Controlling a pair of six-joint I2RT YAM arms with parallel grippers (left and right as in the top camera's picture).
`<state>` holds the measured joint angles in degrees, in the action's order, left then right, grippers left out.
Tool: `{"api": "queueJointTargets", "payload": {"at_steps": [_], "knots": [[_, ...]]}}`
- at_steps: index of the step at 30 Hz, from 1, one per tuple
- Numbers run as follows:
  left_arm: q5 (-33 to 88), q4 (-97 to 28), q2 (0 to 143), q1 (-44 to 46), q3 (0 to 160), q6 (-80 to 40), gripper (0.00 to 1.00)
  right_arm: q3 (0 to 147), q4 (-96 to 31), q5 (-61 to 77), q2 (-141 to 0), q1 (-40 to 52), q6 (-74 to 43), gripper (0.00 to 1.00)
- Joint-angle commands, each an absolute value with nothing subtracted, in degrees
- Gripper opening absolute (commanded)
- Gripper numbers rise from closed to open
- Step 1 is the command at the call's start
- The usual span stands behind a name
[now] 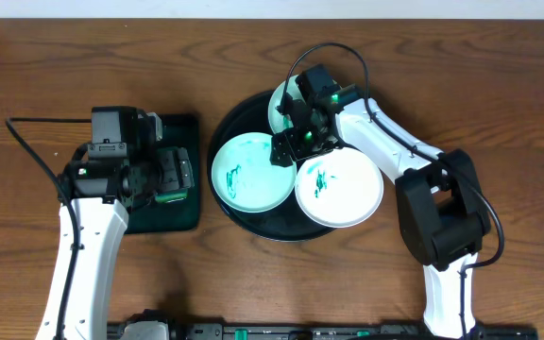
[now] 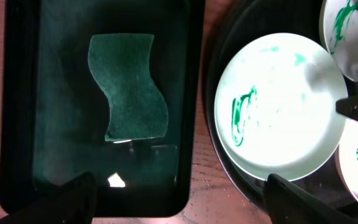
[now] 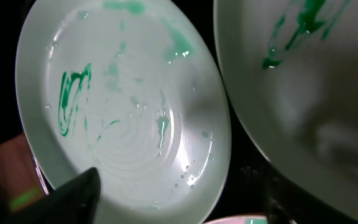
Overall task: Clean dirty plates on tray and stack at the side
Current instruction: 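Reach the right gripper to the rim of the left plate and grip it, then grasp the green sponge from the black tray with the left gripper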
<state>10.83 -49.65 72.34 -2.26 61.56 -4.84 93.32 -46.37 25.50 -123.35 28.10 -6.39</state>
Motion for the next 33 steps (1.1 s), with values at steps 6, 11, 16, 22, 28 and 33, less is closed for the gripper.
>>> {"api": "queueJointTargets", "payload": {"at_steps": [6,11,16,22,28,33], "knots": [[11.33,-50.50,72.99,-2.61,63.02,-5.17,0.86,94.37,-45.63,27.09,-125.10,29.19,-10.33,0.64],[11.33,-50.28,72.99,-2.61,63.02,-5.17,0.99,94.35,-46.04,27.07,-126.19,29.80,-10.94,0.53],[11.35,-50.30,72.99,-2.61,63.02,-5.17,0.99,94.24,-46.70,25.32,-126.80,30.11,-13.67,0.49],[11.38,-50.96,72.99,-2.61,63.02,-5.17,0.83,93.97,-46.54,23.77,-127.04,30.04,-15.25,0.25],[10.37,-50.92,73.01,-2.61,62.92,-5.19,0.96,93.97,-46.98,23.77,-127.04,30.13,-15.22,0.10],[6.33,-49.45,74.96,-2.61,62.22,-6.55,0.80,93.97,-46.87,23.77,-127.04,30.15,-15.25,0.06]]}}
